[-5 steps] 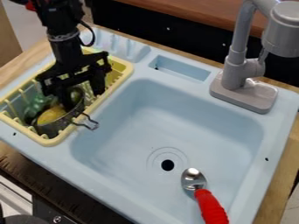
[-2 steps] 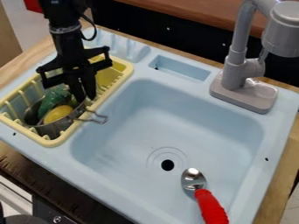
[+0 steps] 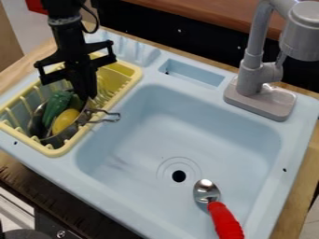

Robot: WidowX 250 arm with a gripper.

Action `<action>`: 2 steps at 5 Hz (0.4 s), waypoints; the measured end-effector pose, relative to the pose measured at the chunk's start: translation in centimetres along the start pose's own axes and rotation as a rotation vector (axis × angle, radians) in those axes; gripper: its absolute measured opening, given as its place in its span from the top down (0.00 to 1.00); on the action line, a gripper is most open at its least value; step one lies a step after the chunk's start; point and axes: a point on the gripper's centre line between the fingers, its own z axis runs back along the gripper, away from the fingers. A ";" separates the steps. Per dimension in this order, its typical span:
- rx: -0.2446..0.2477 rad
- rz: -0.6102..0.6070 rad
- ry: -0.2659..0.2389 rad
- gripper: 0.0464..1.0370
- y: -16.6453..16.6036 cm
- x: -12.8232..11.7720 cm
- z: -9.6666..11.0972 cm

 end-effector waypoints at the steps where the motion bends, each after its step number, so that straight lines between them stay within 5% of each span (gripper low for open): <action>1: 0.032 -0.016 -0.024 0.99 0.0 -0.1 0.1; 2: 0.062 -0.041 -0.107 0.99 -0.7 -0.3 1.1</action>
